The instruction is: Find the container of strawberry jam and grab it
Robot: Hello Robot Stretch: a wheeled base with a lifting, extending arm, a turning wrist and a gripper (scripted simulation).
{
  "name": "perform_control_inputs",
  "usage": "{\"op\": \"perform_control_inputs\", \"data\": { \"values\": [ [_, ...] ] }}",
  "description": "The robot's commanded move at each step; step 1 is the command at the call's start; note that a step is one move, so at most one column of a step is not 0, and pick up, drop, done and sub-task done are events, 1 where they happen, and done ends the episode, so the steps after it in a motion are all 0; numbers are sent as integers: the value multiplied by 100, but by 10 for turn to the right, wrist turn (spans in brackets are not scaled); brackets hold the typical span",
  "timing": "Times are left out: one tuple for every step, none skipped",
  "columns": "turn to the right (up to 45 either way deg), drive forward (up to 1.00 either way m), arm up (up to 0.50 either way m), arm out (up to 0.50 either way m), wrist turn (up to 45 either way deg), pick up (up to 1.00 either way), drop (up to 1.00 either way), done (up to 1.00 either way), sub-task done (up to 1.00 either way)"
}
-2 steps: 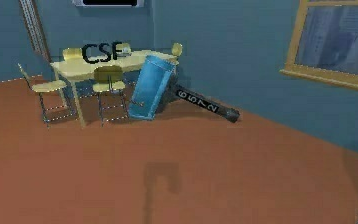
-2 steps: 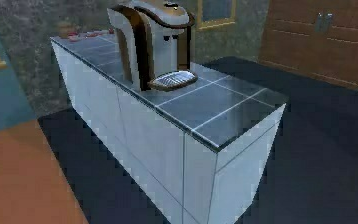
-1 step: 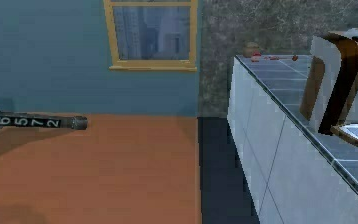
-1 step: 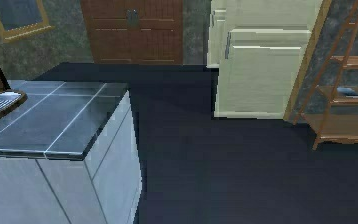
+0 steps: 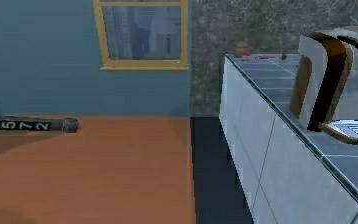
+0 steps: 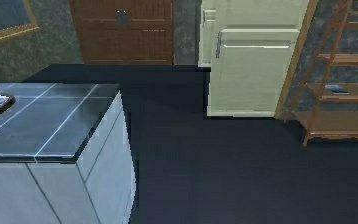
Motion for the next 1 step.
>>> {"op": "perform_control_inputs", "data": {
  "values": [
    [0,100,0,0,0,0,0,0,0]
  ]
}}
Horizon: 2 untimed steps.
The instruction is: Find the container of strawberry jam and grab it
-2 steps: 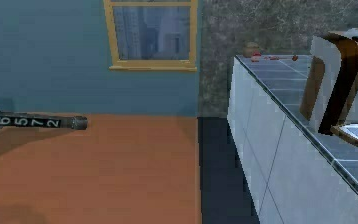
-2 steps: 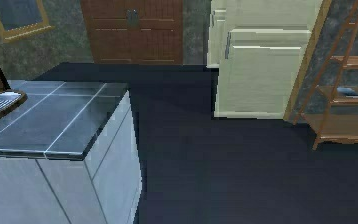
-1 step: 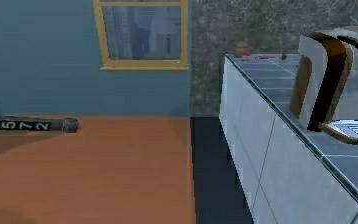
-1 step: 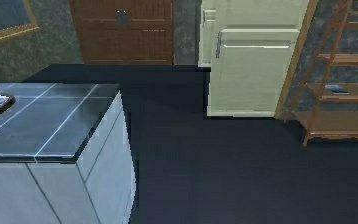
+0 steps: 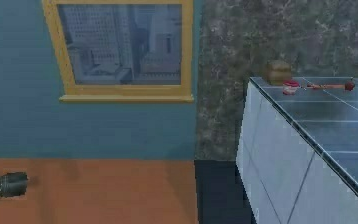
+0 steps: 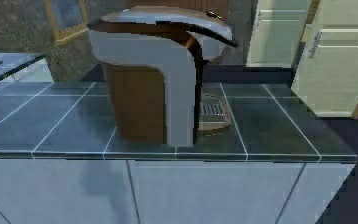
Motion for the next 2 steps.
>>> {"op": "perform_control_inputs", "data": {
  "values": [
    [0,100,0,0,0,0,0,0,0],
    [-240,0,0,0,0,0,0,0,0]
  ]
}}
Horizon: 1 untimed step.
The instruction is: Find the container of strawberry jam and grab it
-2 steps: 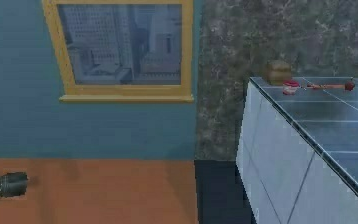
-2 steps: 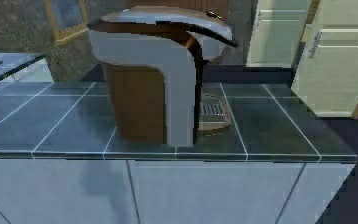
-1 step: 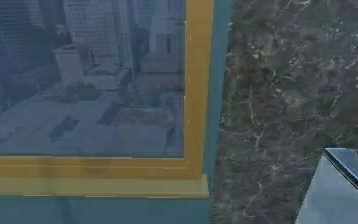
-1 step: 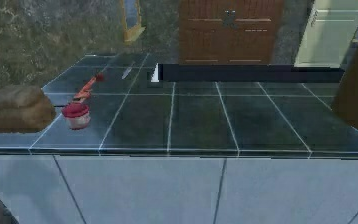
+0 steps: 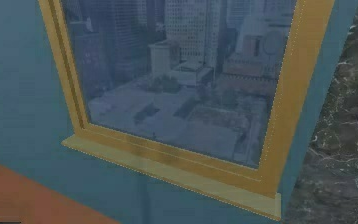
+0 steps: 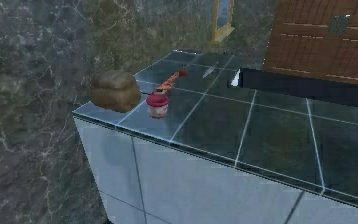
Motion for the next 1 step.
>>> {"op": "perform_control_inputs", "data": {
  "values": [
    [0,0,50,0,0,0,0,0,0]
  ]
}}
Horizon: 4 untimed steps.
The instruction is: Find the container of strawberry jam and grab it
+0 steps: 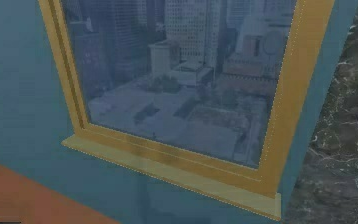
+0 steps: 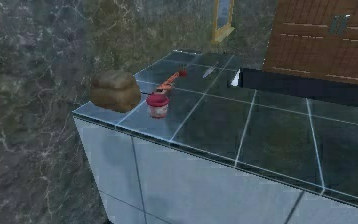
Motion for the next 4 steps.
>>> {"op": "perform_control_inputs", "data": {
  "values": [
    [0,0,38,0,0,0,0,0,0],
    [0,0,0,46,0,0,0,0,0],
    [0,0,0,0,450,0,0,0,0],
    [0,0,0,0,450,0,0,0,0]
  ]
}}
